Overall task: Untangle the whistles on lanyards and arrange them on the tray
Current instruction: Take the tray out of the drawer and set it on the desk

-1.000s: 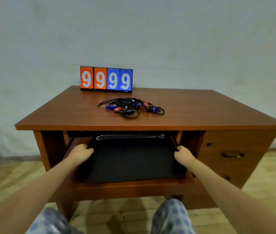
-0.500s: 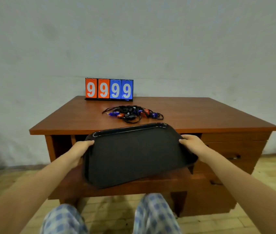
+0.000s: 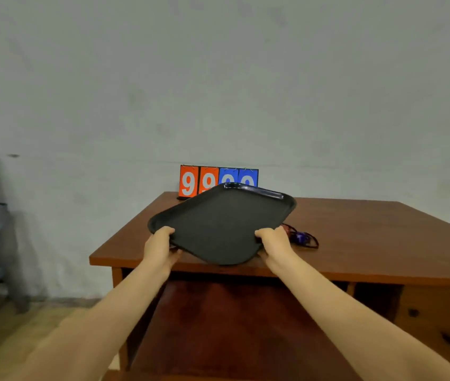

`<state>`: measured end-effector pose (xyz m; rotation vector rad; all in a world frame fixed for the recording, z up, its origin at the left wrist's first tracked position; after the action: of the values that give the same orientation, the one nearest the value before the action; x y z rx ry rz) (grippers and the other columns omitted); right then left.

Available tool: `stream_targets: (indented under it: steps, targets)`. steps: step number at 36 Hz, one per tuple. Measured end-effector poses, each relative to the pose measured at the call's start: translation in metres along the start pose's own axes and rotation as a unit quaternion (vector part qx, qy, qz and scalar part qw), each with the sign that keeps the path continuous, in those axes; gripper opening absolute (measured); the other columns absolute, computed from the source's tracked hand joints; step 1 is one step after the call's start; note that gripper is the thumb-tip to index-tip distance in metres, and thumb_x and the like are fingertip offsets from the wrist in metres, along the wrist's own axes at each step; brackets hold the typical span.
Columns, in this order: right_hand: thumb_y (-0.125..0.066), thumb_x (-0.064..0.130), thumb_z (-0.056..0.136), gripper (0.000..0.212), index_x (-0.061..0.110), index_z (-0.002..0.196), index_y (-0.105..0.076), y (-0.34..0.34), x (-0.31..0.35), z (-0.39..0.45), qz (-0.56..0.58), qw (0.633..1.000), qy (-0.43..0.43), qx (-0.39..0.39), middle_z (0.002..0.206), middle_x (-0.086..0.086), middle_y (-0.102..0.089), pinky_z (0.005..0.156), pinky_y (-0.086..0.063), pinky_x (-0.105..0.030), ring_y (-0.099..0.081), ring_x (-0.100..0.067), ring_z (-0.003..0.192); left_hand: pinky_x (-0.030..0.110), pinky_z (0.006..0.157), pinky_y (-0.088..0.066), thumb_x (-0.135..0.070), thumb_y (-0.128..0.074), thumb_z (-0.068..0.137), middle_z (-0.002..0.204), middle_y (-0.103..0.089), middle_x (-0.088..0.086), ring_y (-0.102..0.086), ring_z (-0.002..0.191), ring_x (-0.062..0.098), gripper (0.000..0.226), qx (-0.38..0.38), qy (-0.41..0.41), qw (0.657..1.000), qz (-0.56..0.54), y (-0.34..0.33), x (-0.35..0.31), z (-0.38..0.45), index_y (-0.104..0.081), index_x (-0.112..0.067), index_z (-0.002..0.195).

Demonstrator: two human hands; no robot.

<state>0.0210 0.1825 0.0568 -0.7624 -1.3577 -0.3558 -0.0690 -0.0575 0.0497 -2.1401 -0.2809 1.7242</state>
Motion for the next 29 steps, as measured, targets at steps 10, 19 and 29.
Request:
stream_targets:
  steps: [10,19,29]
  targets:
    - [-0.046,-0.002,0.094,0.037,0.009,0.13,-0.052,-0.067,-0.009,0.069,-0.08,0.983,-0.096,0.132,0.119,-0.011,-0.062,0.072,-0.051,-0.037,-0.06,-0.028,0.102,0.036,0.066,-0.057,-0.022,-0.067,0.089,0.132,-0.051,0.009,-0.06,0.1,0.028,0.036,-0.002,0.025,0.99,0.139,0.056,-0.03,0.071,-0.052,-0.013,0.12]
    - [-0.059,0.016,0.089,0.015,0.01,0.103,-0.056,-0.126,-0.052,0.103,-0.151,0.973,-0.139,0.106,0.098,-0.011,-0.06,0.069,-0.051,-0.034,-0.059,-0.026,0.086,0.028,0.054,-0.048,-0.009,-0.047,0.098,0.097,-0.055,0.008,-0.056,0.083,0.021,0.013,-0.081,0.038,0.991,0.098,0.091,-0.03,0.115,-0.049,-0.006,0.111]
    - [-0.047,-0.002,0.087,0.034,0.009,0.117,-0.059,-0.124,-0.085,0.123,-0.37,0.921,0.009,0.123,0.114,-0.01,-0.064,0.08,-0.048,-0.031,-0.057,-0.02,0.095,0.036,0.063,-0.056,-0.018,-0.042,0.097,0.088,-0.061,0.007,-0.06,0.078,0.022,0.021,-0.115,-0.085,0.923,0.357,0.104,-0.034,0.156,-0.061,-0.01,0.1]
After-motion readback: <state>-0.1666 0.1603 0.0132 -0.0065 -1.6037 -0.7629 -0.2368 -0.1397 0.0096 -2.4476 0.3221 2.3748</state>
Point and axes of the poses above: each hand's wrist, its own z-axis towards the middle knuckle, its own y-axis out of the back of the hand, x = y × z, the point moved 8 cm from there along z, towards the middle knuckle
